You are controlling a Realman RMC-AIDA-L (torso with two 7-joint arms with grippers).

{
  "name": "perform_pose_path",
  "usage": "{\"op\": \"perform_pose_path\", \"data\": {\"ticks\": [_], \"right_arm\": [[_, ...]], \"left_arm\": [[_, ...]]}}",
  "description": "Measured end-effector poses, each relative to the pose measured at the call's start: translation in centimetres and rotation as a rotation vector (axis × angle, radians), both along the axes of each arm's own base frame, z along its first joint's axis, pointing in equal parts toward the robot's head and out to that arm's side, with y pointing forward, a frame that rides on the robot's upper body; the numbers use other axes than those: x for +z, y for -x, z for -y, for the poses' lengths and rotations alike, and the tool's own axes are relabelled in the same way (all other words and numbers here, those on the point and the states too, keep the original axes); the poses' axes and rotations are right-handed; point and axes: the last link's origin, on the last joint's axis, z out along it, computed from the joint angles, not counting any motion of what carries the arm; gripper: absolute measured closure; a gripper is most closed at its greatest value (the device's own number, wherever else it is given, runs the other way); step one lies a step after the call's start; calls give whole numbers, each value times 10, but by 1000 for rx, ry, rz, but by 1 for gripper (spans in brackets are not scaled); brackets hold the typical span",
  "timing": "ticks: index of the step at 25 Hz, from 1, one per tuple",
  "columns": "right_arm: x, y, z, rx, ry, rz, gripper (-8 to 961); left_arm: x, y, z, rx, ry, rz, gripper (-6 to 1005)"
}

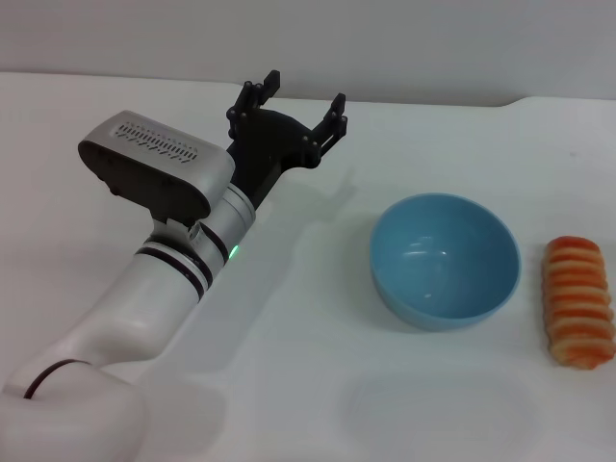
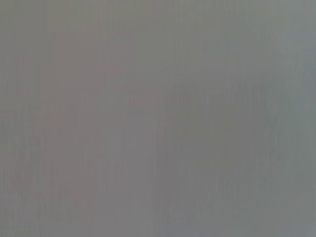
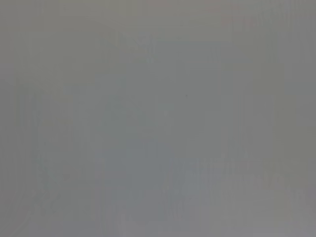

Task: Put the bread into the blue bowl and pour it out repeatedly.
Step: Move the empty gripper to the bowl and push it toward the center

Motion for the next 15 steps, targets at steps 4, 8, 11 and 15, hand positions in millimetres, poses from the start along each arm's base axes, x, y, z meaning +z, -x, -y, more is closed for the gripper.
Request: {"op": "perform_pose_path", "data": {"ticks": [4,8,11,15], "right_arm": [[0,-1,1,-3,0,-1,314],[-1,-2,3,-7,1,-1,314],[-1,-2,3,-8,1,-1,314],[-1,-2,3,-9,2,-2,315]], "left_arm": [[0,0,0,0,0,0,170],[0,0,0,1,-1,1,170],[0,0,0,0,-1,1,169],[0,0,0,0,-1,1,169]]}}
